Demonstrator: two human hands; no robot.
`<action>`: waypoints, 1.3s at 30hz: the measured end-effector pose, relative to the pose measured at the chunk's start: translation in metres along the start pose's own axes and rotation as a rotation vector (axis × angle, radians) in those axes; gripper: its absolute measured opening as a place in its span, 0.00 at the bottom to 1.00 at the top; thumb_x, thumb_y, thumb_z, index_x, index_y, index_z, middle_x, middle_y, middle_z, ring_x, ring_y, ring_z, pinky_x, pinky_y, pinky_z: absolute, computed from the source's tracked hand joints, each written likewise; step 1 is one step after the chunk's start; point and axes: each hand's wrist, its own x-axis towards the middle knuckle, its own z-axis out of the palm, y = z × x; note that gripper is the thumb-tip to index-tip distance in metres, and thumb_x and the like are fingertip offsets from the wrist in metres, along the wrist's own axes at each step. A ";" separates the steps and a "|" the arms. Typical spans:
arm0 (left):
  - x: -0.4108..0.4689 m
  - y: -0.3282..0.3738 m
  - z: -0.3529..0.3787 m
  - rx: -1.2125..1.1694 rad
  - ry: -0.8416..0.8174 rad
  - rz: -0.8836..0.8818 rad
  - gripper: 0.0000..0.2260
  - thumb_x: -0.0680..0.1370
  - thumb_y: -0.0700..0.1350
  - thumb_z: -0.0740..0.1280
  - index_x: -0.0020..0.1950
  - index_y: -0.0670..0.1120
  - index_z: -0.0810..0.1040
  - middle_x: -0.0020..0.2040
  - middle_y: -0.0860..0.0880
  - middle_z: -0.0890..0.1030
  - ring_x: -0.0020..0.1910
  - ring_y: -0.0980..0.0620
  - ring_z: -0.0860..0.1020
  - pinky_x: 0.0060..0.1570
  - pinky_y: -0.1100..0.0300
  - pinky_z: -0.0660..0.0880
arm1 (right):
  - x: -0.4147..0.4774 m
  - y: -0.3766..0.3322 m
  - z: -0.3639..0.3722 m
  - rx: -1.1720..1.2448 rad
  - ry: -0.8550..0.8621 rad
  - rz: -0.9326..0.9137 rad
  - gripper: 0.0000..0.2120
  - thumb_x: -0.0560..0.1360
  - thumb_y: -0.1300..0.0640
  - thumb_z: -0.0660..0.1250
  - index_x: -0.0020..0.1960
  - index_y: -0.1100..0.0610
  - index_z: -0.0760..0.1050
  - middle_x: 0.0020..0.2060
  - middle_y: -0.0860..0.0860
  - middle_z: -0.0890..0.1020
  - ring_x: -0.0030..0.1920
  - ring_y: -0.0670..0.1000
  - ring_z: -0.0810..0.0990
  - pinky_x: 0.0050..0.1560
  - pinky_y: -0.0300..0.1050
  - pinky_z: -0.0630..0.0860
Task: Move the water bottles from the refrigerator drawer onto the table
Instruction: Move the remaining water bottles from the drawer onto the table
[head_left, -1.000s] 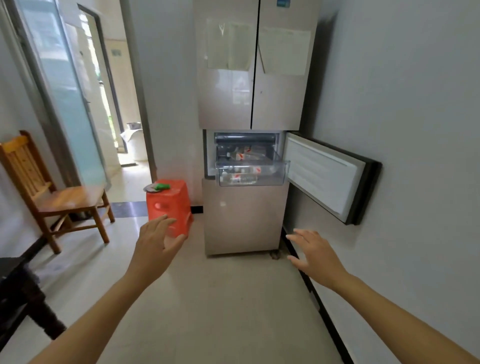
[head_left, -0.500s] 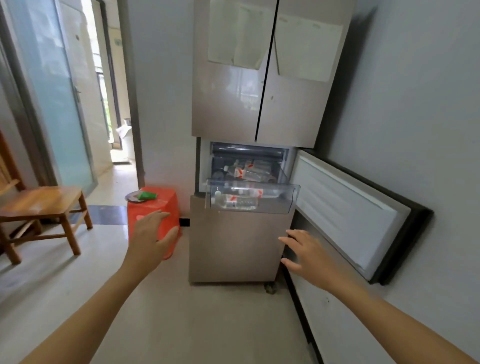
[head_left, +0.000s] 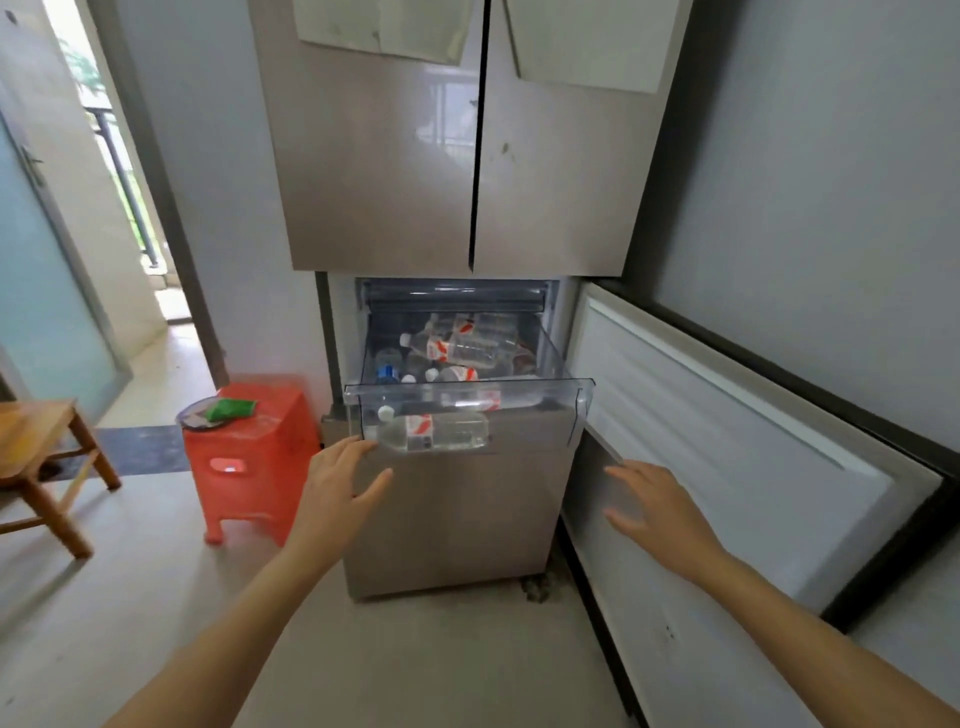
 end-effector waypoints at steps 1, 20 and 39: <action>0.016 -0.001 0.009 0.000 0.013 0.007 0.17 0.75 0.45 0.67 0.62 0.41 0.74 0.63 0.42 0.74 0.65 0.43 0.68 0.64 0.52 0.63 | 0.024 0.008 -0.001 0.010 0.012 -0.013 0.25 0.75 0.49 0.64 0.70 0.53 0.64 0.70 0.51 0.66 0.70 0.51 0.62 0.70 0.46 0.60; 0.140 -0.043 0.075 0.063 0.131 -0.357 0.13 0.74 0.40 0.68 0.59 0.43 0.77 0.63 0.45 0.74 0.63 0.47 0.70 0.61 0.56 0.64 | 0.293 0.012 0.072 0.251 -0.114 -0.274 0.24 0.76 0.50 0.64 0.70 0.52 0.65 0.69 0.49 0.67 0.70 0.49 0.63 0.71 0.43 0.58; 0.322 -0.081 0.138 -0.099 -0.152 -0.228 0.20 0.70 0.57 0.59 0.52 0.45 0.79 0.49 0.49 0.78 0.48 0.53 0.75 0.45 0.65 0.69 | 0.427 0.006 0.119 0.069 -0.298 -0.189 0.22 0.76 0.50 0.63 0.69 0.50 0.65 0.68 0.47 0.69 0.67 0.48 0.66 0.66 0.41 0.64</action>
